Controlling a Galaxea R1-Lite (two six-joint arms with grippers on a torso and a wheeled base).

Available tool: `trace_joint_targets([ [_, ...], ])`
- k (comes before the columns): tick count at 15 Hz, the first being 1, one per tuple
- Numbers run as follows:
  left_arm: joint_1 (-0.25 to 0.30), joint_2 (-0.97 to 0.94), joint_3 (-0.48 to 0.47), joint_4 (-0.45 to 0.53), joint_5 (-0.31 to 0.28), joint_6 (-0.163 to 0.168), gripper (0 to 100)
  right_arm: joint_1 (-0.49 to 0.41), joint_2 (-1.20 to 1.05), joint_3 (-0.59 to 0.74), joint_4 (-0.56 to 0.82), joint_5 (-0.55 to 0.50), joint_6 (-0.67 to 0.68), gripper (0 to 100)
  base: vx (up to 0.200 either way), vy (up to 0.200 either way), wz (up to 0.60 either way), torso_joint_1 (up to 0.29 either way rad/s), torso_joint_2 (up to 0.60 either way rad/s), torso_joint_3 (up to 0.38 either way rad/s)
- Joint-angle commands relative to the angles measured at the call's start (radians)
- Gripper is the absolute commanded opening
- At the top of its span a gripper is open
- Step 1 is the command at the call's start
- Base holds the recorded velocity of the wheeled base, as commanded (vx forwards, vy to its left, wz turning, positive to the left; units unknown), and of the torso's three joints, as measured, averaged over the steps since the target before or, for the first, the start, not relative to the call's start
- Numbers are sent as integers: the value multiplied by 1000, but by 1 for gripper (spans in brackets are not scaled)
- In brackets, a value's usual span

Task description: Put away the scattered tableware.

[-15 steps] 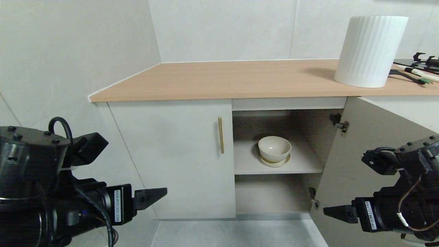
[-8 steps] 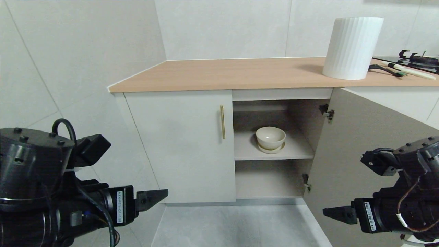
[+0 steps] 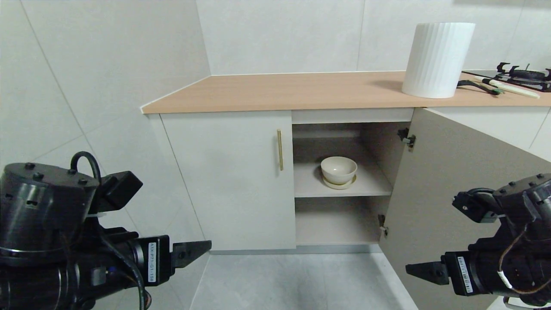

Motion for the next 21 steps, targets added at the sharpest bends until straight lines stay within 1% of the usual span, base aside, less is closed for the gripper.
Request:
trace_joint_targets([
  [1, -1, 5, 8, 0, 3, 16, 100, 0, -1, 1, 1, -2, 0, 100, 0, 0, 0, 0, 0, 0],
  [2, -1, 4, 17, -2, 5, 33, 100, 0, -7, 0, 7, -5, -1, 100, 0, 0, 0, 0, 0, 0],
  [5, -3, 2, 17, -2, 6, 35, 100, 0, -41, 0, 83, -8, -21, 100, 0, -200, 0, 2, -1, 1],
  [6, -3, 2, 17, -2, 6, 35, 100, 0, -73, -5, 155, -16, -74, 100, 0, -200, 0, 7, 2, -2],
  [9, -1, 2, 17, -2, 6, 35, 100, 0, -113, -43, 285, -18, -104, 100, 0, -200, 0, 4, -1, -2],
  [10, -1, 4, 17, 0, 6, 35, 100, 0, -117, -57, 330, -31, -106, 100, 0, -200, 0, 7, 2, -2],
  [11, -1, 4, 17, 0, 5, 33, 100, -2, -119, -66, 360, -67, -107, 100, 0, -200, 0, 2, -2, 7],
  [14, -3, 5, 17, -2, 5, 33, 100, -14, -125, -66, 380, -157, -129, 100, 0, -200, 0, -1, 2, 2],
  [16, -1, 5, 17, -2, 5, 33, 100, -25, -136, -68, 394, -183, -135, 100, 0, -200, 0, 0, 2, 7],
  [17, -1, 5, 17, -2, 5, 33, 100, -36, -139, -69, 406, -191, -141, 100, 0, 0, 0, 0, 0, 0],
  [19, -1, 5, 18, -2, 5, 33, 100, -97, -159, -79, 425, -248, -181, 100, 0, 0, 0, 0, 0, 0],
  [21, -1, 4, 18, -2, 5, 33, 100, -198, -185, -94, 425, -274, -242, 100, 0, 0, 0, 0, 0, 0],
])
